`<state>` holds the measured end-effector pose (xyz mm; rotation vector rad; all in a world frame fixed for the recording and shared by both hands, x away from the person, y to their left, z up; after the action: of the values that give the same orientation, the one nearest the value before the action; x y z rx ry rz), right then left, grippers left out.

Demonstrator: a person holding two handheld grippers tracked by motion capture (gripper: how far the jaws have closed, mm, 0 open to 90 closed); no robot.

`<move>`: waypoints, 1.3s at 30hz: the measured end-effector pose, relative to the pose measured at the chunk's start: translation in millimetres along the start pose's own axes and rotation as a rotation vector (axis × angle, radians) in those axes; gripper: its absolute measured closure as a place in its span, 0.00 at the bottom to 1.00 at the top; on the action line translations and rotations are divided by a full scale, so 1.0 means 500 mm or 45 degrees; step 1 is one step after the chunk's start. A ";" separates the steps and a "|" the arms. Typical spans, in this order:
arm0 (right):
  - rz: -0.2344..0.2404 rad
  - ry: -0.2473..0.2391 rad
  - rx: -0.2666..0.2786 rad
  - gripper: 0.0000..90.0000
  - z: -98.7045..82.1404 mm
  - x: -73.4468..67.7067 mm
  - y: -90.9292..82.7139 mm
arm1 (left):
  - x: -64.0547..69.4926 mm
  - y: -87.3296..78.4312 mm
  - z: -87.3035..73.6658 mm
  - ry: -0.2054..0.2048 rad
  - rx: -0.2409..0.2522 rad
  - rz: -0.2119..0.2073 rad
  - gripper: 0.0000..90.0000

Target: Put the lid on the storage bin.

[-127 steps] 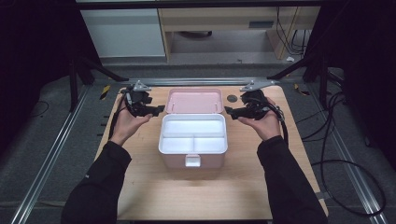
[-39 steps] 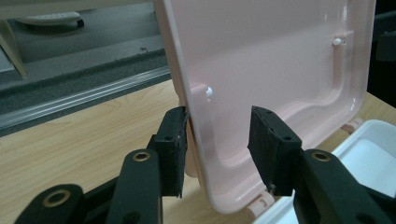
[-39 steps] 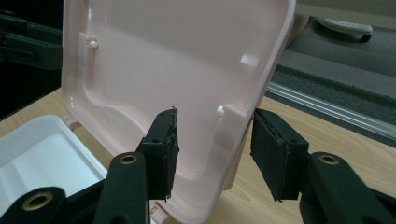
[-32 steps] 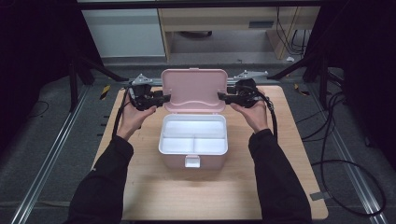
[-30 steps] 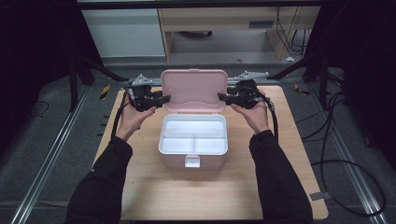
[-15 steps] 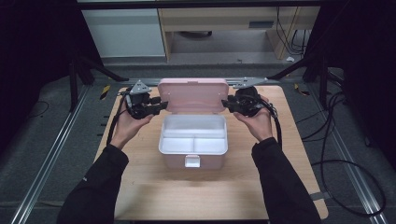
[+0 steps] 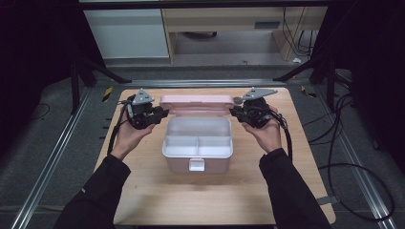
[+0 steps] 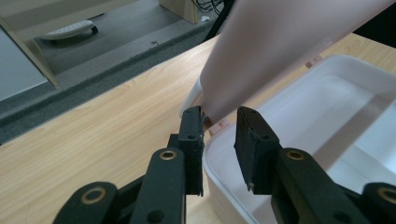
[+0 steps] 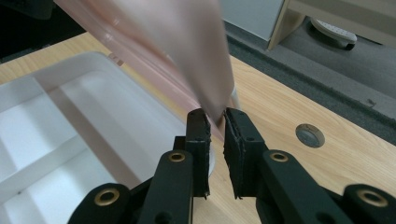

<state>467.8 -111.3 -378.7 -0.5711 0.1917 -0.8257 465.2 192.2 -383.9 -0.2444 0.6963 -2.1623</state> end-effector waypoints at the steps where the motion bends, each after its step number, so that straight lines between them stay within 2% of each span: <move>1: 0.004 -0.002 -0.001 0.89 -0.003 -0.004 -0.003 | 0.002 -0.001 -0.003 -0.002 0.001 0.000 0.80; 11: 0.025 -0.046 -0.029 0.88 -0.040 -0.031 -0.016 | 0.025 -0.016 -0.036 0.022 -0.017 -0.010 0.81; 19: 0.042 -0.035 -0.026 0.87 -0.068 -0.051 -0.030 | 0.042 -0.020 -0.065 0.079 -0.040 0.009 0.79; 24: 0.058 -0.053 -0.037 0.87 -0.086 -0.065 -0.039 | 0.051 -0.031 -0.084 0.079 -0.038 -0.033 0.78; 32: 0.069 -0.084 -0.038 0.83 -0.101 -0.085 -0.056 | 0.072 -0.057 -0.105 0.094 -0.011 -0.060 0.77; 34: 0.065 -0.095 -0.046 0.82 -0.106 -0.090 -0.063 | 0.075 -0.063 -0.109 0.104 -0.014 -0.055 0.76; 39: 0.064 -0.103 -0.059 0.78 -0.122 -0.098 -0.074 | 0.079 -0.073 -0.129 0.085 -0.028 -0.048 0.74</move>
<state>388.6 -119.8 -412.1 -0.6395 0.1506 -0.7498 390.3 205.4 -419.4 -0.1992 0.7588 -2.2084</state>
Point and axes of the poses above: each handheld gripper's, and its own axes: y roughly forward along the jaws, z roughly out of its top, x roughly to its right, the point moved 5 cm from there along y, roughly forward along the jaws, and after that the axes turned 1 degree about -x, right-handed, at the moved point
